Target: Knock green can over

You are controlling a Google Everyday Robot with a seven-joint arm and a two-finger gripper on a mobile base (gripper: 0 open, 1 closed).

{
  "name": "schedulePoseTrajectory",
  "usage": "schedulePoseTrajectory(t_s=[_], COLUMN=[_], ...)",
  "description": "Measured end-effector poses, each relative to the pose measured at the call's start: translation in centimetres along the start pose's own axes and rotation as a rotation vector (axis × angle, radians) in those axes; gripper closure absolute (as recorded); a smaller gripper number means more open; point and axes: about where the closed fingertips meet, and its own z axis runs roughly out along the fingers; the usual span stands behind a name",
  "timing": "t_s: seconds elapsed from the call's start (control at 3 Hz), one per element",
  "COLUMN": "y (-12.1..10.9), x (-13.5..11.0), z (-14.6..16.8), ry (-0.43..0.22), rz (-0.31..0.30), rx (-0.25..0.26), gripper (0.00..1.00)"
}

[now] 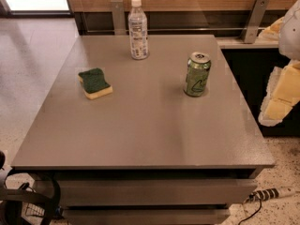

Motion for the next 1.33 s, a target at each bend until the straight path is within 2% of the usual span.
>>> schedulePoseTrajectory(t_s=[0.33,0.67,1.0,1.33], y=[-0.1,-2.0,-3.5,-5.7], x=[0.0,0.9,2.7,3.6], z=[0.0,-0.1,2.1,6.2], ry=[-0.005,-0.081,-0.196,-0.48], rz=[0.006,0.088,0.185,0.287], rx=[0.004,0.054,0.074,0.123], gripper=[0.0,0.0,0.0,0.0])
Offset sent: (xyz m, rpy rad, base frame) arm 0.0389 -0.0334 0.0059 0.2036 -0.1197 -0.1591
